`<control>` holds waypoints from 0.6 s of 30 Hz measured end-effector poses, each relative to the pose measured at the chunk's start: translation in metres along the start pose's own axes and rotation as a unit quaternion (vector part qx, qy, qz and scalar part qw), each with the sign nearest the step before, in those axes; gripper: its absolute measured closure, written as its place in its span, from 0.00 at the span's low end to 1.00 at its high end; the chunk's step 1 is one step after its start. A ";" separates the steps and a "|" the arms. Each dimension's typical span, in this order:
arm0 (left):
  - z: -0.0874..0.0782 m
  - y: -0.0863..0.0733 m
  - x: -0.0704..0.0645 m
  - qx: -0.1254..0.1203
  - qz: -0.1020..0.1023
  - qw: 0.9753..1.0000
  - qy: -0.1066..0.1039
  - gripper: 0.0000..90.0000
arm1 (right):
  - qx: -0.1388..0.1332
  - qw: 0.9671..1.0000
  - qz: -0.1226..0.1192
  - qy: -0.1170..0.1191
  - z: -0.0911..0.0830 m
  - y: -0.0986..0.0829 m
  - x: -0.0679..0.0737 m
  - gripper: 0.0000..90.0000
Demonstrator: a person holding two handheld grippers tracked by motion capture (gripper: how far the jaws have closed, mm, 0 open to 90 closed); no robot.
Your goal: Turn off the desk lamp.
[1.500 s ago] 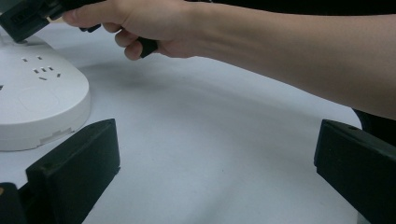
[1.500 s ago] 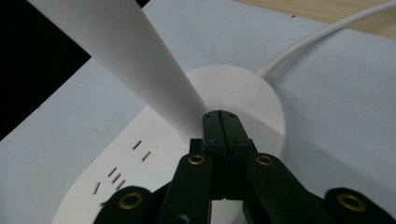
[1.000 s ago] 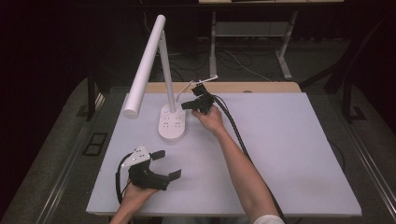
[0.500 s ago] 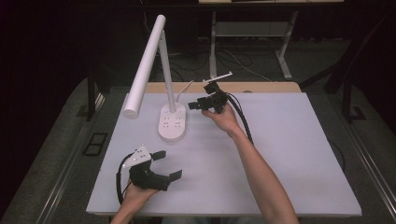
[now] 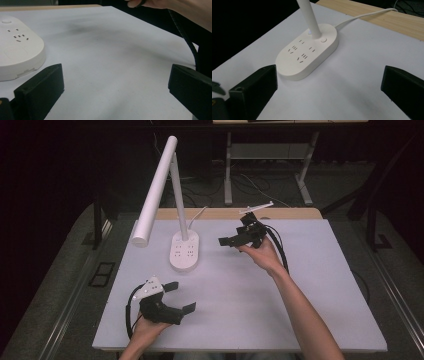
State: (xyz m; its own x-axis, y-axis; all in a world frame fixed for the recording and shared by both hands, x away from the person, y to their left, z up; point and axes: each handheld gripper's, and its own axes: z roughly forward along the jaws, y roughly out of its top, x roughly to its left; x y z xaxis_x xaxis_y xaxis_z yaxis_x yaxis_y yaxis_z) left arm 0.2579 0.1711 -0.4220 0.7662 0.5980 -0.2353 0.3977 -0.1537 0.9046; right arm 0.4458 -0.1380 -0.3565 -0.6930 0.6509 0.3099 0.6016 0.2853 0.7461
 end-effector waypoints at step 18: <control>0.000 0.000 -0.001 0.004 0.003 1.000 -0.001 0.00 | -0.012 1.000 -0.004 0.005 -0.070 -0.067 0.006 0.01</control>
State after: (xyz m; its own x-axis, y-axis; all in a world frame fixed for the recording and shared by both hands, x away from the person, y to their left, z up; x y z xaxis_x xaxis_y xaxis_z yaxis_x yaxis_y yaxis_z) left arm 0.2571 0.1701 -0.4222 0.7689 0.5962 -0.2310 0.3976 -0.1629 0.9030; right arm 0.3738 -0.2022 -0.3633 -0.7021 0.6415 0.3091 0.5861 0.2741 0.7625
